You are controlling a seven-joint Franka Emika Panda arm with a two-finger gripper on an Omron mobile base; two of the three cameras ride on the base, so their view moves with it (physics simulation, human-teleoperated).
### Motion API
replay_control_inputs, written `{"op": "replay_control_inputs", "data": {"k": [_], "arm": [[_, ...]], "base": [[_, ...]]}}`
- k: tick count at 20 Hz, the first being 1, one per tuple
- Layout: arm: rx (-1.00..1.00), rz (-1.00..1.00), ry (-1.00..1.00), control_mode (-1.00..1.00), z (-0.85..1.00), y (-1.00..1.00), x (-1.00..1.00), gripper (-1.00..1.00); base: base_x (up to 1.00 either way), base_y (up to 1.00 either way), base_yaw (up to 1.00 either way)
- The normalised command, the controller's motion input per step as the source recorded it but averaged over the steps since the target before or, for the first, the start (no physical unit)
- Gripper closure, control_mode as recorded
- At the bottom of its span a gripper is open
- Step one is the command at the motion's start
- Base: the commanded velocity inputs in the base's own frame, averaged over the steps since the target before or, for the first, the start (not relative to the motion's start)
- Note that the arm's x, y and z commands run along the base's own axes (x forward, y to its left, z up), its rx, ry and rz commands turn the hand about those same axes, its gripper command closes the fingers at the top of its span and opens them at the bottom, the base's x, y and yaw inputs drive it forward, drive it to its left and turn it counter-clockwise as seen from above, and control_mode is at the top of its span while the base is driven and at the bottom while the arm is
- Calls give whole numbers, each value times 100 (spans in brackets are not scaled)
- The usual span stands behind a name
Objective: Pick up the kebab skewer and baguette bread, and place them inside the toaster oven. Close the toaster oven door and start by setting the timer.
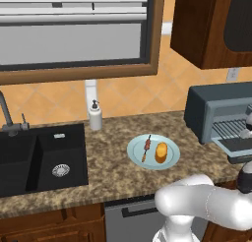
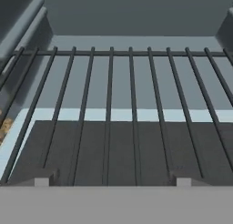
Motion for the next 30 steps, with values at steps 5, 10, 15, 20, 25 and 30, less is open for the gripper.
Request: {"op": "replay_control_inputs", "data": {"k": [5,10,15,20,25,30], "arm": [[1,0,2,-100,22,0,-63,-100],[1,0,6,-100,88,0,-10,-100],[1,0,18,-100,84,9,-22,-100],[0,0,24,-100,32,35,-53,-100],[0,0,13,-100,1,91,-11,-100],[0,-1,14,-100,-2,100,0,-100]], "base": [[0,0,0],[0,0,0],[0,0,0],[0,0,0],[0,0,0],[0,0,0]]}}
